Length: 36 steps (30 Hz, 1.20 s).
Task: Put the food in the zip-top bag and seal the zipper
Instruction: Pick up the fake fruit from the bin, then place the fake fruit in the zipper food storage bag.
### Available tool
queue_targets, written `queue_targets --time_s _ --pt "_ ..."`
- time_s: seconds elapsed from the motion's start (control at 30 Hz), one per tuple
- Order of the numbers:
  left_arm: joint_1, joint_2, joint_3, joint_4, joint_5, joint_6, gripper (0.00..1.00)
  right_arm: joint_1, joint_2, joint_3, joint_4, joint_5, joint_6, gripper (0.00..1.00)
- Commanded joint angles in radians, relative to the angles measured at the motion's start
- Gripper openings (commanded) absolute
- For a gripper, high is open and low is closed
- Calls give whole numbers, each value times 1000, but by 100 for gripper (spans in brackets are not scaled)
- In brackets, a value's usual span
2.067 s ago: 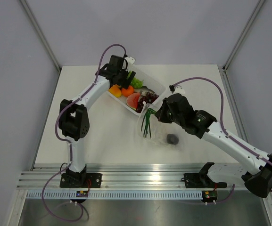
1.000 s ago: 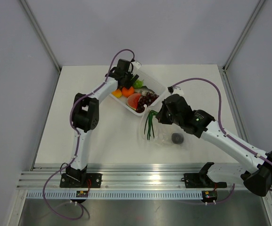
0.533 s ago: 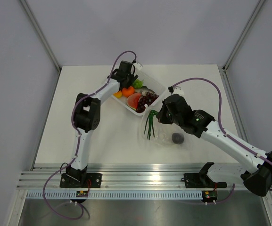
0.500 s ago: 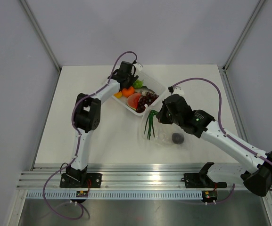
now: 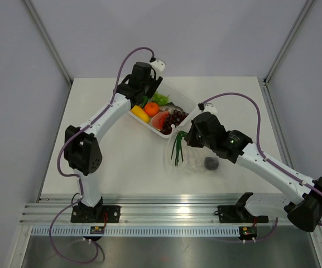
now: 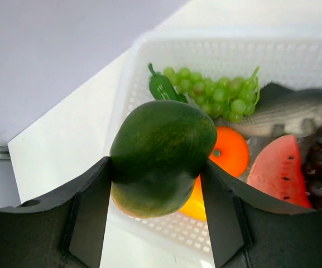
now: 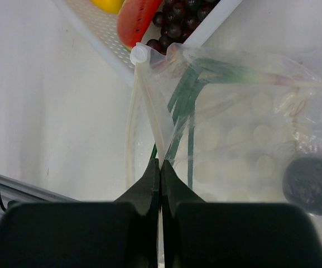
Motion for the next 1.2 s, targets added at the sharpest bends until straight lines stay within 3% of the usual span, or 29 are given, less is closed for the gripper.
queue_targets --time_s 0.0,0.17,0.3,0.43,0.6,0.7,0.83,1.17 --pt "6 -134 16 -43 46 -114 0 5 -16 -3 39 4 0 0" --pt "6 -239 -4 -181 175 -221 0 4 -35 0 27 11 15 0" --pt "6 -363 -90 -225 436 -348 0 4 -50 -5 18 8 28 0" --pt "5 -518 -271 -124 681 -523 0 5 -73 -20 15 10 46 0" --pt "-6 -728 -605 246 893 -857 0 5 -90 -22 6 1 58 0" --pt "-40 -779 -719 412 912 -998 0 4 -92 -15 -7 2 57 0" --pt "-120 -771 -808 566 870 -1077 0 4 -101 -17 10 -2 63 0" --pt "-183 -609 -823 686 884 -1160 0 5 -130 6 6 -4 77 0"
